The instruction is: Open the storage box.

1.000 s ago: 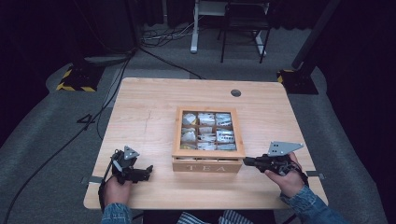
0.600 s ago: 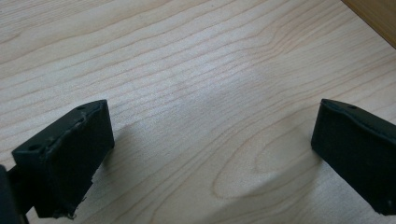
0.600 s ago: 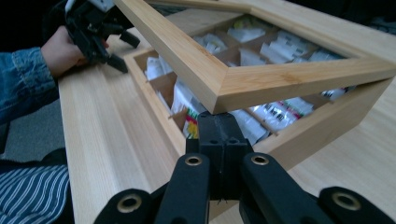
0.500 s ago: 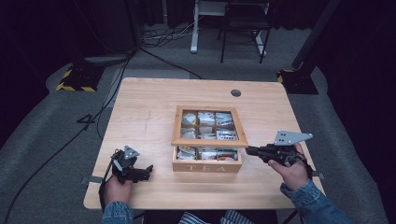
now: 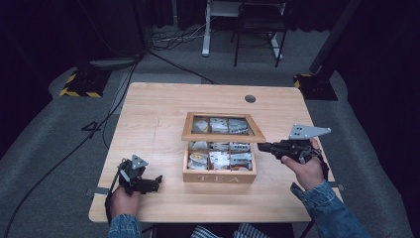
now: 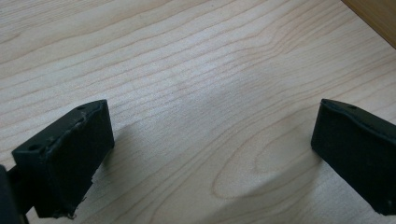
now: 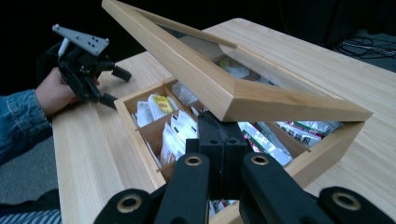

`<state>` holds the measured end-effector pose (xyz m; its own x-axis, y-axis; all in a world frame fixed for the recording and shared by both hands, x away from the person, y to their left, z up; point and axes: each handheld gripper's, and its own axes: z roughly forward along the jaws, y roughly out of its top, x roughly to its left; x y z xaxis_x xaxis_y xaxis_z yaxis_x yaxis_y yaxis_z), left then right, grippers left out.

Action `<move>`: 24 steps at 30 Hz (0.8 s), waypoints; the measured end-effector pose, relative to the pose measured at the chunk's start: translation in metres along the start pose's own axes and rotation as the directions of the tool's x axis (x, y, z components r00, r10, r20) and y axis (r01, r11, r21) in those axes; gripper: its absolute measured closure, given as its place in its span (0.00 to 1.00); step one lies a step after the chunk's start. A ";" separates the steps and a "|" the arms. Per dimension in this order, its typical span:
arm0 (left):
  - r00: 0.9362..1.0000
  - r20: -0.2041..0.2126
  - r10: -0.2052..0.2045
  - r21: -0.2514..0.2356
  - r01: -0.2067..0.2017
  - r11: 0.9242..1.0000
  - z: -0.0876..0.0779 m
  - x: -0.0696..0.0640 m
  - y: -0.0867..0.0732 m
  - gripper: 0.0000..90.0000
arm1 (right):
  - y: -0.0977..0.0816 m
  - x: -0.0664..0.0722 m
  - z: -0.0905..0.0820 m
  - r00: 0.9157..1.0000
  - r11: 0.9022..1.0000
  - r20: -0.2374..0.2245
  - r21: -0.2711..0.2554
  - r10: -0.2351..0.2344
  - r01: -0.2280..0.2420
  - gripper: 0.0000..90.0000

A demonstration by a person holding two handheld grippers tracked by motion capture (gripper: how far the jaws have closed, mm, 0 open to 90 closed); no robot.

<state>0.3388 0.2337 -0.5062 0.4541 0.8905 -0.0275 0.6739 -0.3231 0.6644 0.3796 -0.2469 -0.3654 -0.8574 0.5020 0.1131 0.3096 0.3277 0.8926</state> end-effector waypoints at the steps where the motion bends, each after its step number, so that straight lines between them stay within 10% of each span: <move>1: 1.000 0.001 -0.001 0.001 0.001 1.000 0.000 0.000 0.000 0.00 | 0.002 -0.001 0.000 1.000 1.000 -0.001 -0.004 0.004 -0.004 1.00; 24: 1.000 -0.007 -0.008 0.000 0.008 1.000 0.000 -0.001 0.000 0.00 | 0.018 -0.011 0.011 1.000 1.000 0.007 0.015 0.013 -0.014 1.00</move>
<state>0.3386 0.2332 -0.5060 0.4448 0.8952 -0.0276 0.6776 -0.3162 0.6640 0.3992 -0.2377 -0.3558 -0.8502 0.5121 0.1220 0.3272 0.3326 0.8845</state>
